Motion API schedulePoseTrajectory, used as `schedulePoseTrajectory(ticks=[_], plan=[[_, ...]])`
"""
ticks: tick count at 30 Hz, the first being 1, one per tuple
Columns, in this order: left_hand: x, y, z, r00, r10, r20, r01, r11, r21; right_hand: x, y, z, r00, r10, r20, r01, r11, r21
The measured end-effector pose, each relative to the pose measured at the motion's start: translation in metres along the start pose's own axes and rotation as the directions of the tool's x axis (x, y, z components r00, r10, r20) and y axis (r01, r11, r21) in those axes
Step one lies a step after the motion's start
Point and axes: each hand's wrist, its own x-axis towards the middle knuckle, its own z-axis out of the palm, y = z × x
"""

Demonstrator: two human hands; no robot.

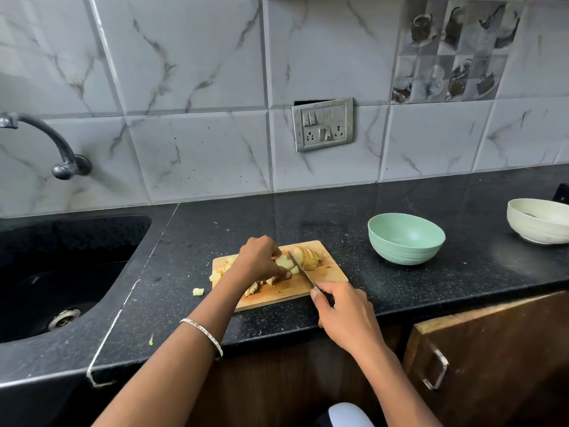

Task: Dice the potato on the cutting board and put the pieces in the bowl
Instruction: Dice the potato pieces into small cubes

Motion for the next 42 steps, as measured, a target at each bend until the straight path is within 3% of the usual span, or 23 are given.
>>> schedulePoseTrajectory(ticks=[12,30,42], plan=[[0.000,-0.004,-0.001,0.999,-0.017,-0.045,0.011,0.991,-0.136,-0.003,-0.016,0.010,0.999,0.031,-0.028,-0.031,0.999,-0.006],[0.002,-0.003,0.002,1.000,-0.025,-0.015,0.023,0.988,-0.155,-0.007,-0.021,-0.011,0.999,-0.004,-0.050,0.007,0.999,0.050],[0.003,0.000,0.003,0.995,-0.098,-0.035,0.090,0.977,-0.194,-0.011,-0.027,-0.004,0.997,-0.064,-0.031,0.059,0.986,-0.155]])
